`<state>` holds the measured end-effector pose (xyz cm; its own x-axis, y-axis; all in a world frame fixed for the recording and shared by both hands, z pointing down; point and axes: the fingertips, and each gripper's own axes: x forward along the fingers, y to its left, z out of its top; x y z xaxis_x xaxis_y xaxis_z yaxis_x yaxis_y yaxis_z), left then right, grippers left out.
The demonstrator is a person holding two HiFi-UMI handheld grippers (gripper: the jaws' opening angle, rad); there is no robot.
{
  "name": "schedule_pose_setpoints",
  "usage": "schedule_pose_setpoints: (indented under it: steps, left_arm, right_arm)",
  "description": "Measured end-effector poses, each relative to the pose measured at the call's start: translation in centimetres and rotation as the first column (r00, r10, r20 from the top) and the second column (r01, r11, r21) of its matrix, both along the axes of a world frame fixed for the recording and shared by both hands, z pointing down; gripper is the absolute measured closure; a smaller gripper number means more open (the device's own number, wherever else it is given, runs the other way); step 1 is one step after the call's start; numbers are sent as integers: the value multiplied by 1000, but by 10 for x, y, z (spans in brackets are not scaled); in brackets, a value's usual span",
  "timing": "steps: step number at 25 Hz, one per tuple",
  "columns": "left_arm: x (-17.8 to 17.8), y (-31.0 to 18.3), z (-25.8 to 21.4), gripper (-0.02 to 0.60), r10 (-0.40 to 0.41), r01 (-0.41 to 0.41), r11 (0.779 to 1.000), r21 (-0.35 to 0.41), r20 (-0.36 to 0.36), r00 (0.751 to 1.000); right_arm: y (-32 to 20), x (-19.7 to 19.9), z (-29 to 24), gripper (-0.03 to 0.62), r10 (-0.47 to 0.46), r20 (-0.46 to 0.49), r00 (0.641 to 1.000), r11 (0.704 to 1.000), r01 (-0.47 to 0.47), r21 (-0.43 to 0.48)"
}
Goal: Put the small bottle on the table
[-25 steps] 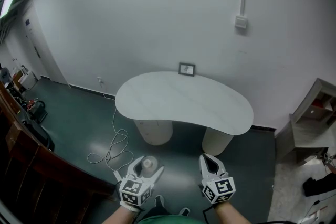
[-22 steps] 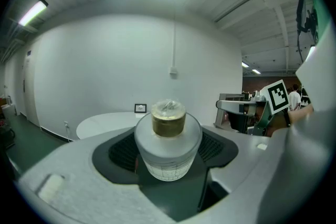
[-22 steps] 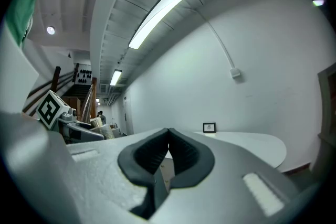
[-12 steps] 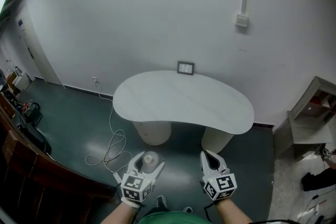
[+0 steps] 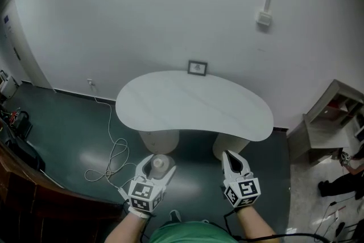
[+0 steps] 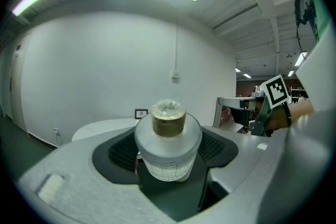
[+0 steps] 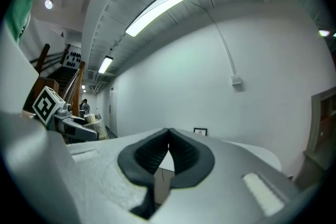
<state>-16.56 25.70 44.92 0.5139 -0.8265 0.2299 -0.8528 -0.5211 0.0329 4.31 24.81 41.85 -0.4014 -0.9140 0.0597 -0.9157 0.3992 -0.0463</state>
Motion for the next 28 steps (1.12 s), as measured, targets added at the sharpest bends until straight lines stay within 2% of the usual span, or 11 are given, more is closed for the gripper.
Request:
schedule_pose_setpoints:
  steps: [5, 10, 14, 18, 22, 28]
  left_arm:
    - [-20, -20, 3, 238, 20, -20, 1000, 7, -29, 999]
    - [-28, -31, 9, 238, 24, -25, 1000, -6, -56, 998]
    - [-21, -48, 5, 238, 8, -11, 1000, -28, -86, 996]
    - [-14, -69, 1, 238, -6, 5, 1000, -10, -58, 998]
    - [-5, -102, -8, 238, -52, 52, 999, -13, -29, 998]
    - [16, -161, -10, 238, -118, 117, 993, -26, -41, 992]
  right_arm:
    - [-15, -17, -3, 599, 31, -19, 999, 1000, -31, 1]
    - [-24, -32, 4, 599, 19, -35, 999, 1000, -20, -14]
    - [-44, -27, 10, 599, 10, -18, 1000, 1000, -11, -22]
    - [-72, -23, 14, 600, -10, 19, 1000, 1000, 10, -19]
    - [-112, -16, 17, 599, -61, 42, 997, 998, 62, -26]
    - [-174, -2, 23, 599, -137, 61, 989, 989, 140, -53]
